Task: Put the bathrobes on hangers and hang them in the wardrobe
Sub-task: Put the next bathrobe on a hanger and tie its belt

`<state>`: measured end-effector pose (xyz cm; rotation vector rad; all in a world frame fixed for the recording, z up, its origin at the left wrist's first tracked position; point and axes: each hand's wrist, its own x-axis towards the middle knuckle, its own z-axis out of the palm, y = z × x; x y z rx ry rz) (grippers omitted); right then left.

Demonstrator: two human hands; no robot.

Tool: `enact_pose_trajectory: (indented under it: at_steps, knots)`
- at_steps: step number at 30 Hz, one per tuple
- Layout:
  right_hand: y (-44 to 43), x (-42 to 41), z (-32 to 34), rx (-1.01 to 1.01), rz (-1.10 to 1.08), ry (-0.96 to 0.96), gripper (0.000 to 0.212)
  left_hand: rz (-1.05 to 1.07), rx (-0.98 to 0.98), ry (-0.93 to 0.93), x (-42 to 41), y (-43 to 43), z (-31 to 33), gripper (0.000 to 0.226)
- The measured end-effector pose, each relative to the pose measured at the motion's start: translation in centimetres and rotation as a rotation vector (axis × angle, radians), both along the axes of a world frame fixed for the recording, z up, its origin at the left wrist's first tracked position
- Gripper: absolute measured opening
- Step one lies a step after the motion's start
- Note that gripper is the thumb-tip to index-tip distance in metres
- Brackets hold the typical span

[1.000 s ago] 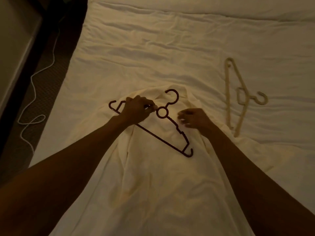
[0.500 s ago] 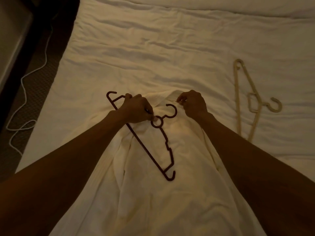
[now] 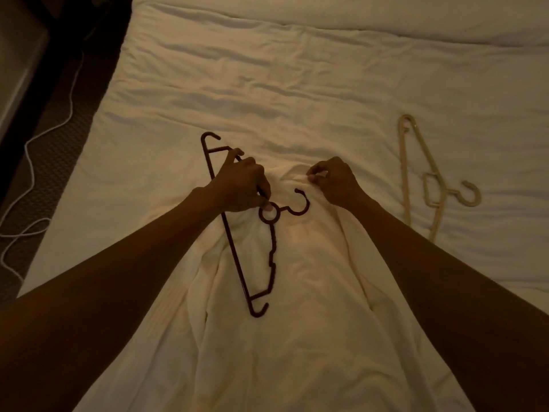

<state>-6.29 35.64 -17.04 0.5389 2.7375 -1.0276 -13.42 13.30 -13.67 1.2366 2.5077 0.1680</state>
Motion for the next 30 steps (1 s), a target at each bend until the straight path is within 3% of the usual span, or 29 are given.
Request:
enact_pose_trajectory:
  at_steps: [6, 11, 16, 25, 30]
  knots:
    - [0.9, 0.2, 1.0, 0.004, 0.004, 0.032, 0.013, -0.029, 0.008, 0.015, -1.9, 1.9, 0.6, 0.022]
    - [1.2, -0.2, 0.8, 0.006, 0.017, 0.030, 0.012, -0.011, -0.101, -0.186, -3.8, 2.3, 1.9, 0.020]
    - [1.1, -0.7, 1.0, -0.043, -0.009, 0.038, 0.010, 0.027, -0.190, -0.144, -4.8, 2.8, 1.1, 0.022]
    - [1.0, -0.5, 0.3, -0.083, -0.040, 0.090, 0.010, 0.040, -0.097, -0.114, -5.3, 4.1, -0.4, 0.023]
    - [0.9, -0.1, 0.1, -0.039, -0.026, 0.089, 0.012, 0.207, 0.010, -0.067, -6.3, 2.3, -0.5, 0.025]
